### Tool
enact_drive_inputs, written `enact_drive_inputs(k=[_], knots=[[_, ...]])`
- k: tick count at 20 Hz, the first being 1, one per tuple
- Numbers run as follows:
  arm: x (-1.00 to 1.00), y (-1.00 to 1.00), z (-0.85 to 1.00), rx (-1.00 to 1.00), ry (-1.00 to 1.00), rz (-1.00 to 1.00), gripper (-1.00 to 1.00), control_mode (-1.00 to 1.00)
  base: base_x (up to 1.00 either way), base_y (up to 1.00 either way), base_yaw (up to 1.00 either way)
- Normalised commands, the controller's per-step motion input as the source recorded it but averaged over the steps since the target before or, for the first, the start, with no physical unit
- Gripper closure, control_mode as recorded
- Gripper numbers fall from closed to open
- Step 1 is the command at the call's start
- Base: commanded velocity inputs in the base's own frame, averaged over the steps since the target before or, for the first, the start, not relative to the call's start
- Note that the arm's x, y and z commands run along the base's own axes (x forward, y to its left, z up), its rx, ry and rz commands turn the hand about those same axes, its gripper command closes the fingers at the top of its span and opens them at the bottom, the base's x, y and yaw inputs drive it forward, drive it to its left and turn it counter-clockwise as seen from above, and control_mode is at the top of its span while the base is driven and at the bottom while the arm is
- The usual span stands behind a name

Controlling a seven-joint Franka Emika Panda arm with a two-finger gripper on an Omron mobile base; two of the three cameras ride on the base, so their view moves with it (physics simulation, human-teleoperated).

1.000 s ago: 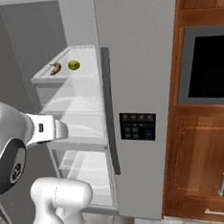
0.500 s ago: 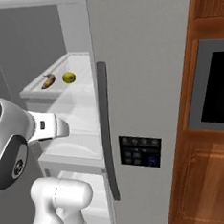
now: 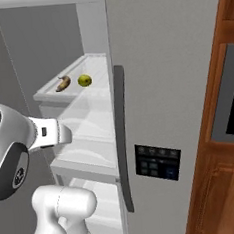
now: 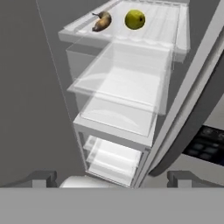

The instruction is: Retrieve the pear and banana from the fridge and place them into the bowl on the dining table.

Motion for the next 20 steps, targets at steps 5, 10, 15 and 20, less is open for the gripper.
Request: enact_drive_inputs(k=[5,10,15,20], knots=[[0.00,0.00,0.00,0.00,0.00,0.00,-1.00,1.00,0.00,0.37,0.18],[0.00,0.00,0.00,0.00,0.00,0.00,-1.00,1.00,0.14,0.36,0.16],[0.00,0.00,0.00,0.00,0.00,0.00,-1.00,1.00,0.41,0.09,0.05],[0.00,0.00,0.00,0.00,0.00,0.00,-1.00,1.00,0.42,0.00,0.00]])
